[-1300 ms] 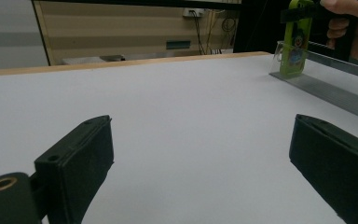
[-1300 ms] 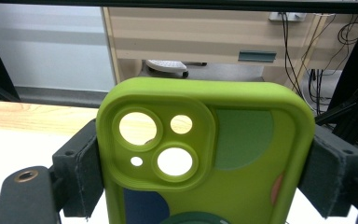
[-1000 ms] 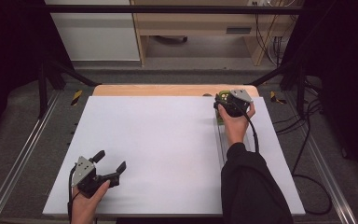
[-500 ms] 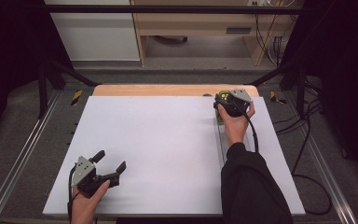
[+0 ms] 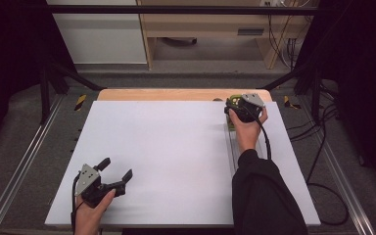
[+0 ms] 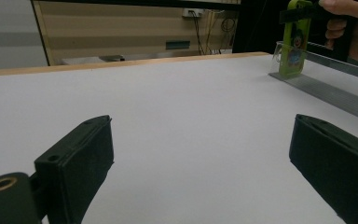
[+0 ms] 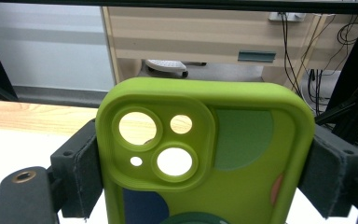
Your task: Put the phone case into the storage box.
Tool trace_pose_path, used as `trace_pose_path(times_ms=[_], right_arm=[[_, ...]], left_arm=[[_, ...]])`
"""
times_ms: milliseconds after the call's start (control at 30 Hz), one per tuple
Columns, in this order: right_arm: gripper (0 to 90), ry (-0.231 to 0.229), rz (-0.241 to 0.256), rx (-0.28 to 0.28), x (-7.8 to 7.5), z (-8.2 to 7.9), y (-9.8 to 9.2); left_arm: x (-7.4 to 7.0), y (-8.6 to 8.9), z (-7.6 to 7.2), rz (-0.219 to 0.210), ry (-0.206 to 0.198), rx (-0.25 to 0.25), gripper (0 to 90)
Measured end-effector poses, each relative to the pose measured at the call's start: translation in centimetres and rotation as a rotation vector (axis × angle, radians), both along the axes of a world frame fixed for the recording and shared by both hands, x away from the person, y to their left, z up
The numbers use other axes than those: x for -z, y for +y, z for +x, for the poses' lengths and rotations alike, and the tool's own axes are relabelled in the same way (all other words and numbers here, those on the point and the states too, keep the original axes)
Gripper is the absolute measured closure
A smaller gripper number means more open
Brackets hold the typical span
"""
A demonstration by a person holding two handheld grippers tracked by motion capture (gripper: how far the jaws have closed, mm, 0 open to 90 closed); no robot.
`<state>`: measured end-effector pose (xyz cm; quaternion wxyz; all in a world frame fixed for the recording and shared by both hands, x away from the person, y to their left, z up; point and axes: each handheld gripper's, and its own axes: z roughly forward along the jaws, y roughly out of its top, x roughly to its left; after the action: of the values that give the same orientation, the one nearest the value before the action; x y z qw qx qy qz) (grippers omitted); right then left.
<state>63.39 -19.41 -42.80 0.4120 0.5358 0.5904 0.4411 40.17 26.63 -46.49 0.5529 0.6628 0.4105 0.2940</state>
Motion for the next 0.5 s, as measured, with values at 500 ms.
trace_pose_path(times_ms=[500], right_arm=[[15.0, 0.004, 0.0, 0.004, -0.02, 0.08, -0.02]], left_arm=[[-0.01, -0.05, -0.01, 0.001, 0.0, 0.001, 5.8]])
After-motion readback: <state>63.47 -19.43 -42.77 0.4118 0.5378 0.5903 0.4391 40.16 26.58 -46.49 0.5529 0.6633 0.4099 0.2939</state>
